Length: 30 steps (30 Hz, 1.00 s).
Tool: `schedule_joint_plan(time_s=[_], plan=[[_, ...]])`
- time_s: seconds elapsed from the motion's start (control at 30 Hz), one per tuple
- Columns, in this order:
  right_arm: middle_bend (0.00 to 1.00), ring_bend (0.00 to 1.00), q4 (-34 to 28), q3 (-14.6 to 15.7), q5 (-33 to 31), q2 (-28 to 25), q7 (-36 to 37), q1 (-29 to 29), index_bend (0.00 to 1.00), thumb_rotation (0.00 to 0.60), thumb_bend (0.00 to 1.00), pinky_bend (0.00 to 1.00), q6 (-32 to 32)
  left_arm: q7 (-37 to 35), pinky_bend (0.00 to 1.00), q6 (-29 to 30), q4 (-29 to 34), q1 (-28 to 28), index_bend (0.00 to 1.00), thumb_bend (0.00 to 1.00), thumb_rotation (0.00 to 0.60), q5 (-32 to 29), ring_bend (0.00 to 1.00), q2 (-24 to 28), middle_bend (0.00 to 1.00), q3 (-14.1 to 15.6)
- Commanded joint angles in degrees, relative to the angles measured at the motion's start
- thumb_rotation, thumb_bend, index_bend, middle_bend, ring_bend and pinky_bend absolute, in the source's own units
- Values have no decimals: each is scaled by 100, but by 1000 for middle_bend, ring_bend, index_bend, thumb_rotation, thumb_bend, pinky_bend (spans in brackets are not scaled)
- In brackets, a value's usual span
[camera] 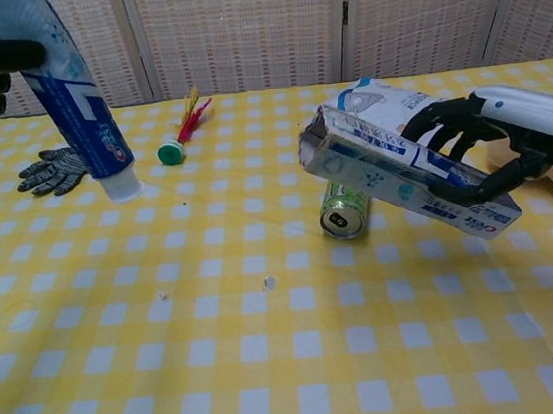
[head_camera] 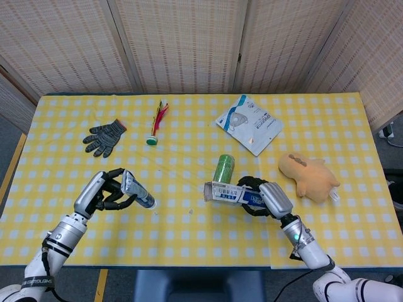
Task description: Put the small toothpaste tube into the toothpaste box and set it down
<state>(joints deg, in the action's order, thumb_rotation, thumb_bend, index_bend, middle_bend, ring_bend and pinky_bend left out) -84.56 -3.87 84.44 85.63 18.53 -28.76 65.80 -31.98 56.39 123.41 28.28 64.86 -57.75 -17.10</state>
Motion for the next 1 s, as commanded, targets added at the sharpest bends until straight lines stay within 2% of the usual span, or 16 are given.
schedule_joint_plan(time_s=[0.03,0.17,0.37,0.57,1.0], plan=[[290,320,512,11,275,473,624,125,348,600,390,375,320,-99,1000,-3,171,34,806,413,600,-211,1000,112,1000,-148],[291,327,1097,74,501,1003,1044,99,348,600,390,375,470,-88,1000,-116,430,150,806,412,600,-541,1000,318,1000,-321],[291,328,1510,31,582,1524,1492,-42,348,600,389,375,436,241,1000,238,855,247,805,412,600,-954,1000,335,1000,-509],[291,326,1494,-30,702,1823,1679,-162,348,600,389,375,532,619,1000,562,1158,510,804,412,600,-1572,1000,205,1000,-743],[291,327,1237,-149,752,2055,1414,-193,348,600,390,375,831,1233,1000,907,1158,936,803,412,600,-1821,1000,-389,1000,-845]])
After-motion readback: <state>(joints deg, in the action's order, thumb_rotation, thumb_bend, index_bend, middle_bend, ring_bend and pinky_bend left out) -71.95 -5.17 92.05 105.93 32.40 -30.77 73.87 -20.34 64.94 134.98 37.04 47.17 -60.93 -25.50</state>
